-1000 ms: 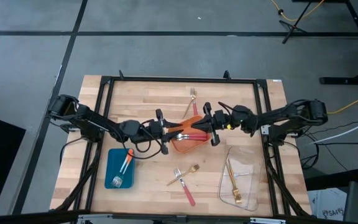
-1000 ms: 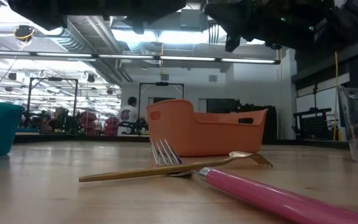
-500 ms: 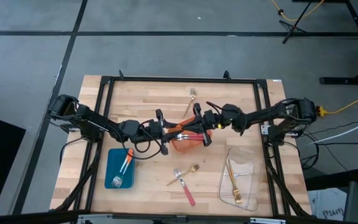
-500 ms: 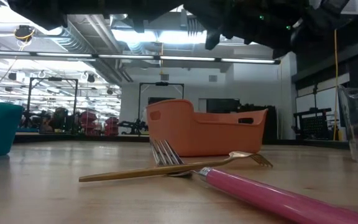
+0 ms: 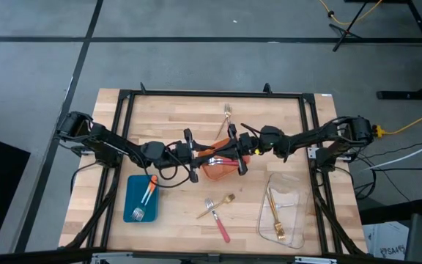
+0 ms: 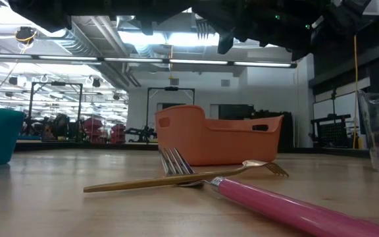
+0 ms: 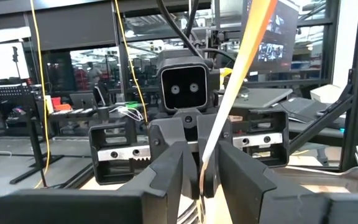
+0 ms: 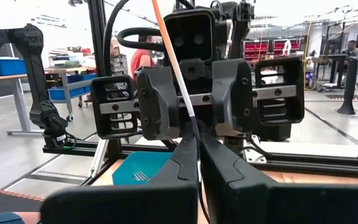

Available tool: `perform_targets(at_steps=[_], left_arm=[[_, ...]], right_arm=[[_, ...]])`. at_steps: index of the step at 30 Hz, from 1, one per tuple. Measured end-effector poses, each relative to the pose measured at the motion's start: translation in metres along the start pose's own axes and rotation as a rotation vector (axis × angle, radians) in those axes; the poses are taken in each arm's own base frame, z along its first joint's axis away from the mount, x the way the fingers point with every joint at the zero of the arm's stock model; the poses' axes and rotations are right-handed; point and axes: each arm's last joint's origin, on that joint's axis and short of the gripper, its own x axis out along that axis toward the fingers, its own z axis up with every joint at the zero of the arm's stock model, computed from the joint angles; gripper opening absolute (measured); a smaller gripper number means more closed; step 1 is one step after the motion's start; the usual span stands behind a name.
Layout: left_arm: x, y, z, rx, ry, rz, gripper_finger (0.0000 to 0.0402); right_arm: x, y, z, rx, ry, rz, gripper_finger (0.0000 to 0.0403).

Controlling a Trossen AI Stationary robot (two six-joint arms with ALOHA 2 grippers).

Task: Sort silverware by color (type)
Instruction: Put the orange fork into the blue bin

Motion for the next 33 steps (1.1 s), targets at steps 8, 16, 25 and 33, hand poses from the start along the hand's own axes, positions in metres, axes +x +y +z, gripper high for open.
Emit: perform_targets(at_steps=[8, 16, 25, 33], left_arm=[[0.0, 0.0, 0.0, -0.003, 0.0, 0.0, 0.0093], [0.0, 0.0, 0.0, -0.002, 0.0, -0.002, 0.0045], [0.0, 0.0001, -0.0002, 0.007, 0.002, 0.001, 0.0007], [0.0, 0.0, -0.0004, 0.007, 0.004, 0.001, 0.0004]], right_arm=[[0.0, -0.0002, -0.0013, 0.002, 0.013, -0.004, 0.0], [-0.0001, -0.0004, -0.0014, 0.002, 0.014, -0.009, 0.0], [-0.0001, -0.0006, -0.0019, 0.005, 0.019, -0.011, 0.0], [-0.0002, -0.0006, -0.0022, 0.012, 0.024, -0.011, 0.0007]])
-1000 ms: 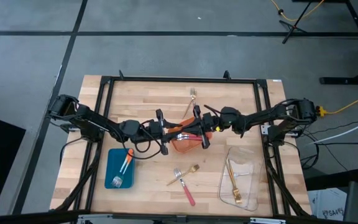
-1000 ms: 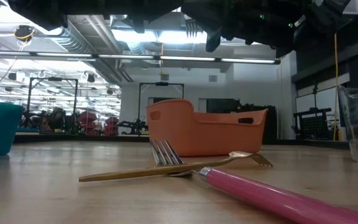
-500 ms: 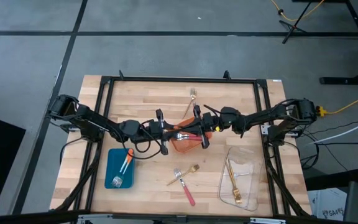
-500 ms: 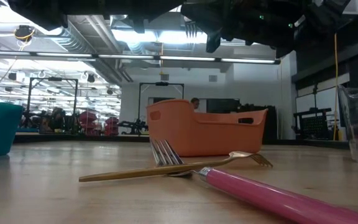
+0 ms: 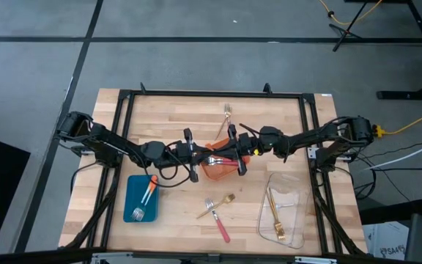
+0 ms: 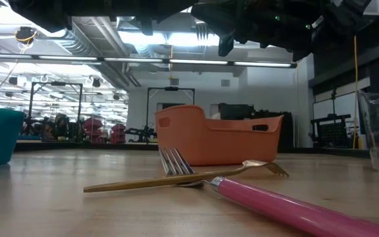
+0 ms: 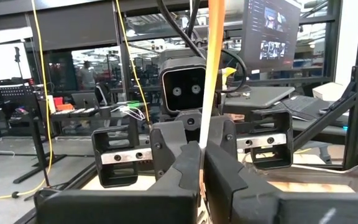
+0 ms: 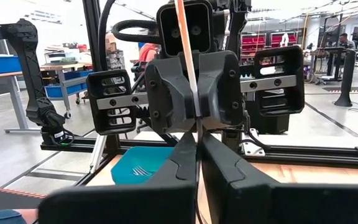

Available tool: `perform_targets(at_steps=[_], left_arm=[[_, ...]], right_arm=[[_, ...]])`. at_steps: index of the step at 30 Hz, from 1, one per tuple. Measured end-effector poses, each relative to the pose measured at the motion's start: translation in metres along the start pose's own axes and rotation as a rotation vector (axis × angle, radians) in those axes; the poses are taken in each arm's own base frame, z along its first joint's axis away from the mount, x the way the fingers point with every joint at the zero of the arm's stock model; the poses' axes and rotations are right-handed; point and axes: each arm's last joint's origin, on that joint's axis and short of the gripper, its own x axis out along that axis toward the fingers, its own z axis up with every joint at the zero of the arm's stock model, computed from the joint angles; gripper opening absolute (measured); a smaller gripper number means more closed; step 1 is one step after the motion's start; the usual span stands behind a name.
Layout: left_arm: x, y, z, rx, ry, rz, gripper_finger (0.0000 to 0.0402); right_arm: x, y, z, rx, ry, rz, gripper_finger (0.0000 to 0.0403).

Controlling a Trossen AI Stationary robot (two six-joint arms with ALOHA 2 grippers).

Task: Sort silverware by color (type)
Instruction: Put the orange fork into the blue bin

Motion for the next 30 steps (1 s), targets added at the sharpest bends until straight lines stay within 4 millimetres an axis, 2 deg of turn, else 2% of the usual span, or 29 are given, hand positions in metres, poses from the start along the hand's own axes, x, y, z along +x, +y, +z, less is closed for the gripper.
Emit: perform_targets(at_steps=[10, 18, 24, 30], left_arm=[[-0.001, -0.001, 0.001, -0.015, 0.009, -0.008, 0.0002], [-0.021, 0.006, 0.024, -0.198, 0.145, -0.02, 0.0002], [-0.055, 0.011, 0.047, -0.492, 0.31, -0.029, 0.0002], [-0.097, 0.009, 0.052, -0.902, 0.642, -0.11, 0.0002]], right_arm=[[0.0, -0.001, -0.002, 0.005, 0.027, -0.003, 0.0103], [-0.006, 0.001, 0.003, 0.018, 0.106, -0.008, 0.0123], [-0.016, 0.005, 0.01, -0.021, 0.21, -0.008, 0.0124], [-0.021, 0.007, 0.016, -0.025, 0.225, -0.008, 0.0124]])
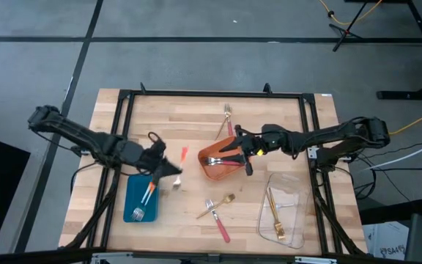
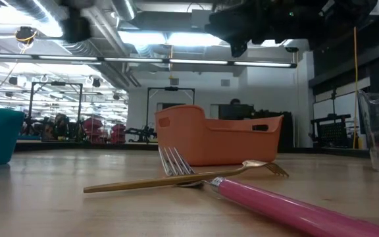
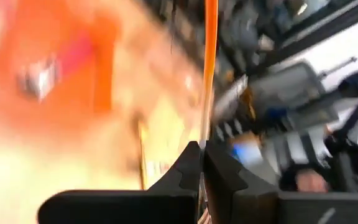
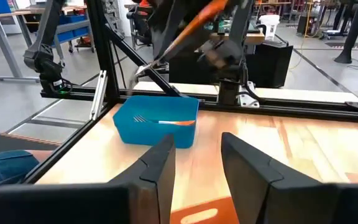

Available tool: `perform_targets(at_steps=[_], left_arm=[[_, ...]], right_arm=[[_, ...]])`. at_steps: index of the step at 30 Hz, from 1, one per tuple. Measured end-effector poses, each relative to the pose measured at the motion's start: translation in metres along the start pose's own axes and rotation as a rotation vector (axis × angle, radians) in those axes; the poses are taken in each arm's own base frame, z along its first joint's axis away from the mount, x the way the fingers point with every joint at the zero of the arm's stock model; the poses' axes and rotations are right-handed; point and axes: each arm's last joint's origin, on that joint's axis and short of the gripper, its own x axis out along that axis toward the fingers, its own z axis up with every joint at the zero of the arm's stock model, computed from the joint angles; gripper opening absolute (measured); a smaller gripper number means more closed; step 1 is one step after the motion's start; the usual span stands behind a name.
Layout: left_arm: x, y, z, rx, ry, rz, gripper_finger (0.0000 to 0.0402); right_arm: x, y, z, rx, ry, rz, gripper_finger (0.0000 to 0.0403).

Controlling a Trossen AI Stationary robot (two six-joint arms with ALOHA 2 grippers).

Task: Sort silverware by color (type)
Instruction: Put the orange fork into the blue bin

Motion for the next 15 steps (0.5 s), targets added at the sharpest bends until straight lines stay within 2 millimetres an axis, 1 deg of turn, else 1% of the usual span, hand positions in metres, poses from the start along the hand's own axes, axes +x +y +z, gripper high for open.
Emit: perform_targets(at_steps=[4, 6, 10, 15], left_arm=[[-0.011, 0.002, -0.02, -0.184, 0.174, 0.056, 0.0002], [-0.014, 0.004, -0.03, -0.242, 0.252, 0.103, 0.0002], [-0.016, 0.008, -0.05, -0.305, 0.36, 0.219, 0.0002], [-0.019, 0.013, -0.067, -0.334, 0.427, 0.348, 0.0002]], right_arm=[[-0.001, 0.0, 0.001, -0.002, -0.006, 0.0, 0.0124], [-0.001, 0.0, 0.001, -0.002, -0.005, 0.0, 0.0124], [-0.001, 0.0, 0.001, -0.002, -0.005, 0.0, 0.0124], [-0.001, 0.0, 0.002, -0.007, -0.01, 0.0, 0.0124]])
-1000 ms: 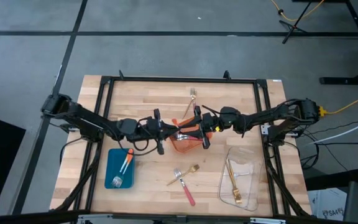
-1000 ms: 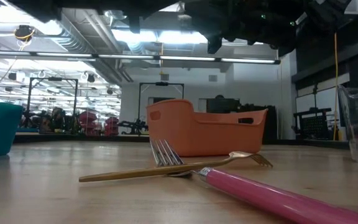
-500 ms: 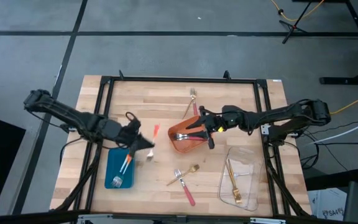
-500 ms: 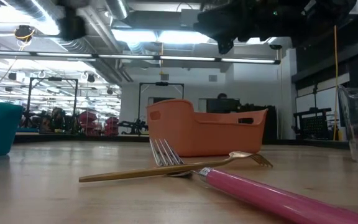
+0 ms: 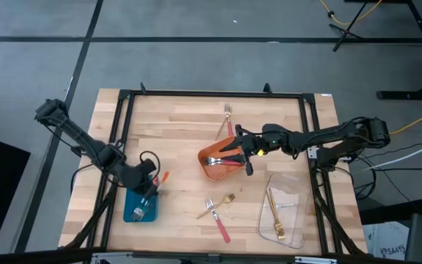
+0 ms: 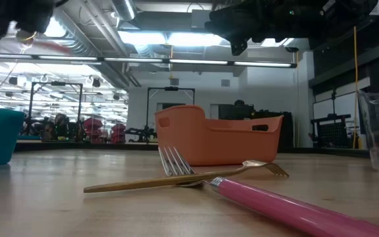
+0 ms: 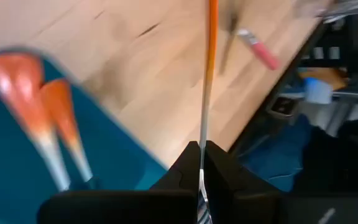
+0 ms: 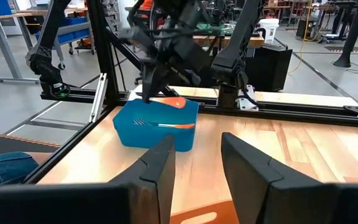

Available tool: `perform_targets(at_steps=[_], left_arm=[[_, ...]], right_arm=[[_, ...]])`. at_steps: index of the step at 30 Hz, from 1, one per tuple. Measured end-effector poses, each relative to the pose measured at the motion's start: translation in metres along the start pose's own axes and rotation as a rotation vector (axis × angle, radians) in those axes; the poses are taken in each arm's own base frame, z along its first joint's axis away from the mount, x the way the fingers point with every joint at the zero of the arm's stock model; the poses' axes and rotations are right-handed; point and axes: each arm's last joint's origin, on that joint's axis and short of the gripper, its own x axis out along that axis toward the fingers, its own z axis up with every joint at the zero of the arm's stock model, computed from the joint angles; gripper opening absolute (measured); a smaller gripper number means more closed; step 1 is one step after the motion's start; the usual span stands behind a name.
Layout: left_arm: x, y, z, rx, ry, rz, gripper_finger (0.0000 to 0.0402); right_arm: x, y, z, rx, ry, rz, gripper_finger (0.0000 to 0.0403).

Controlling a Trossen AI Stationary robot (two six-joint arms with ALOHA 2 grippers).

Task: Sort silverware by color (type)
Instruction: Put the orange fork into the blue bin

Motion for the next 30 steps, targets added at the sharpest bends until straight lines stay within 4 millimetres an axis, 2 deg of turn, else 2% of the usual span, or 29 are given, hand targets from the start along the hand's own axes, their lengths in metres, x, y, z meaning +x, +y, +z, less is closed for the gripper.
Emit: perform_targets(at_steps=[14, 23, 30], left_arm=[[-0.002, 0.023, -0.02, -0.119, -0.004, 0.242, 0.0003], [0.014, 0.028, -0.031, -0.076, -0.025, 0.342, 0.0004], [0.03, 0.031, -0.035, -0.058, -0.038, 0.42, 0.0004]], right_arm=[[-0.002, 0.001, 0.003, -0.004, -0.012, 0.001, 0.0124], [-0.018, 0.008, 0.026, -0.032, -0.095, 0.097, 0.0124], [-0.022, 0.01, 0.032, -0.038, -0.12, 0.139, 0.0124]])
